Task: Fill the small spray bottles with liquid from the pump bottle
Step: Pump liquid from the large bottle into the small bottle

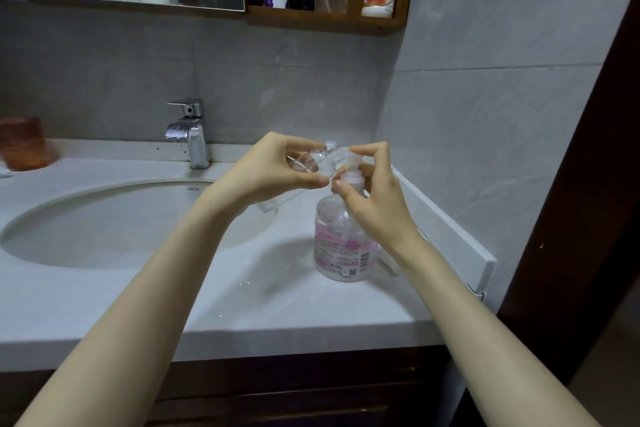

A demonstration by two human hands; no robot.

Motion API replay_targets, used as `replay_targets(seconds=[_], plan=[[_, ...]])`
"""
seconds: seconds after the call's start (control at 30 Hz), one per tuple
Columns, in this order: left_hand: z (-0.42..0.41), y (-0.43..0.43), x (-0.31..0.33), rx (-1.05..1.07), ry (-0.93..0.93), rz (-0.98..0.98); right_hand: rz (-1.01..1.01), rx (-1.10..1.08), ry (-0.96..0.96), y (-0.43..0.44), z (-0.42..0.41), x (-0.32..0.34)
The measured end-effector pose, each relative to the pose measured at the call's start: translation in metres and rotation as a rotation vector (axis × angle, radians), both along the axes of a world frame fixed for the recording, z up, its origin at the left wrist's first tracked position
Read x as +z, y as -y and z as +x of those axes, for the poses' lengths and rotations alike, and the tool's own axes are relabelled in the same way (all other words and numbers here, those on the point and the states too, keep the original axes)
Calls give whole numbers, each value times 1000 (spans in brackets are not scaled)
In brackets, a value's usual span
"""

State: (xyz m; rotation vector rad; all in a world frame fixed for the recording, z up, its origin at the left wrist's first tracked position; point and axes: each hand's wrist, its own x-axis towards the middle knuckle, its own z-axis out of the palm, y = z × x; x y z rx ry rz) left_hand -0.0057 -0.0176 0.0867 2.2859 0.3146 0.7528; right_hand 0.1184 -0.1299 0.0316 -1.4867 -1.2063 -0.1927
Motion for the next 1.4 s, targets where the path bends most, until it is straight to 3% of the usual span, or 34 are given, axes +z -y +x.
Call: replay_targets(seconds=[0.23, 0.37, 0.43, 0.67, 1.07, 1.4], plan=[[-2, 1, -3, -6, 1, -19, -5, 19, -35, 1, -2, -3], [-6, 2, -2, 2, 6, -28, 61, 166, -366, 1, -3, 5], [-7, 3, 0, 6, 6, -10, 1, 132, -458, -3, -1, 14], [-5, 3, 0, -2, 12, -12, -170, -54, -480, -15, -7, 29], [1, -2, -4, -32, 27, -54, -77, -14, -409, -24, 0, 22], [-6, 4, -1, -30, 13, -60, -142, -97, -437, -22, -1, 21]])
